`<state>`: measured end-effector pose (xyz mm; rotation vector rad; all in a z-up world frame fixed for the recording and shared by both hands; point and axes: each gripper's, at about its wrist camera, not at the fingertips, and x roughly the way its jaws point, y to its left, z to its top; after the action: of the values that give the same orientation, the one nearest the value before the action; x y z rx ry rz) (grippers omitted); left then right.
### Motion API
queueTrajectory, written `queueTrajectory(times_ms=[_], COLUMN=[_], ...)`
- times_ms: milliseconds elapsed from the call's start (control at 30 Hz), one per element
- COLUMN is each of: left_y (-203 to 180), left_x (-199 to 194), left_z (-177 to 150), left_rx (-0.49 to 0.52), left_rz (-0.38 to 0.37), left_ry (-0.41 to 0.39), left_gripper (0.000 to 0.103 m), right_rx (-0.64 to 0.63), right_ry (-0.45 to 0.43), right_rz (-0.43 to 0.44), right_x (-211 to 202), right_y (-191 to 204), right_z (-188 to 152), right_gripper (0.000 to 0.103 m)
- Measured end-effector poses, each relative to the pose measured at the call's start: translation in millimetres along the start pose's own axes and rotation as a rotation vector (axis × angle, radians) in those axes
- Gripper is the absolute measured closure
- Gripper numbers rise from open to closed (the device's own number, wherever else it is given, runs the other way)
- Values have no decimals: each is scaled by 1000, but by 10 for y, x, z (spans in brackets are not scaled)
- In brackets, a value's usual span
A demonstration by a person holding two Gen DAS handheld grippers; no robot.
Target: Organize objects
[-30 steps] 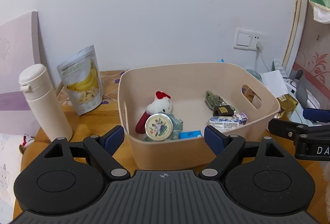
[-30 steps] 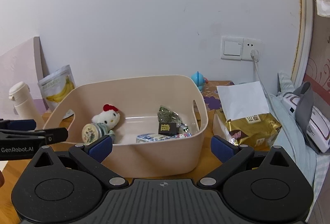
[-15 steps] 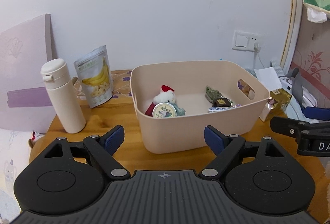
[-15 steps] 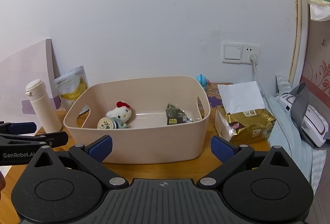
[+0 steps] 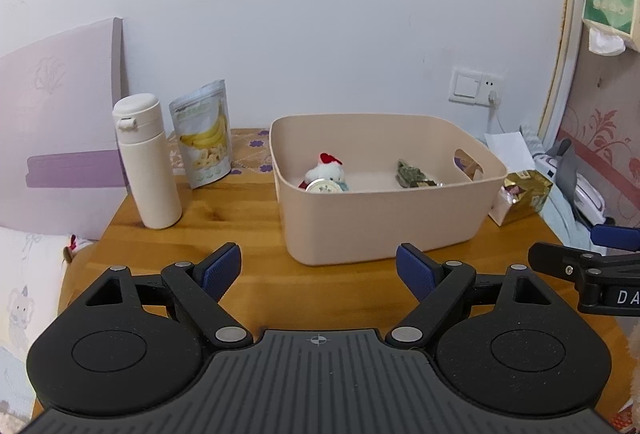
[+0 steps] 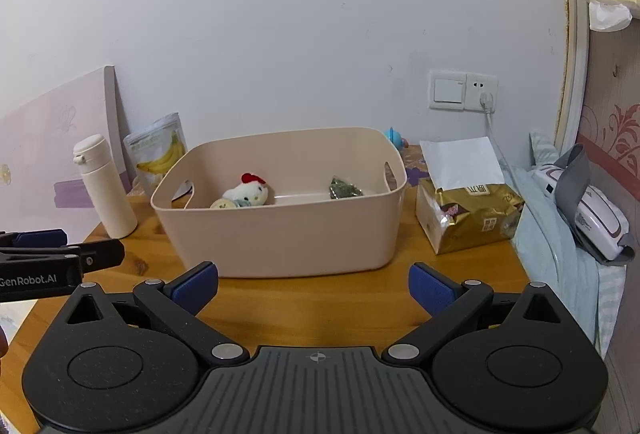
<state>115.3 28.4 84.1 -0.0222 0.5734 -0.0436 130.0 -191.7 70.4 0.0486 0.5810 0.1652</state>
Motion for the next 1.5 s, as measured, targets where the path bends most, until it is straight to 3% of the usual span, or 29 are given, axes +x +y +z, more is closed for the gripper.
queueTrajectory(times_ms=[400, 1500], left_y=[74, 96], left_x=[-380, -915], left_z=[-223, -783], left_rx=[11, -6], left_rz=[28, -7], left_ry=[3, 31], left_gripper=[17, 17], right_rx=[13, -5], right_ry=[18, 31], right_rz=[-2, 48], right_x=[-221, -834], right_y=[64, 273], right_z=[-217, -759], right_gripper=[0, 0])
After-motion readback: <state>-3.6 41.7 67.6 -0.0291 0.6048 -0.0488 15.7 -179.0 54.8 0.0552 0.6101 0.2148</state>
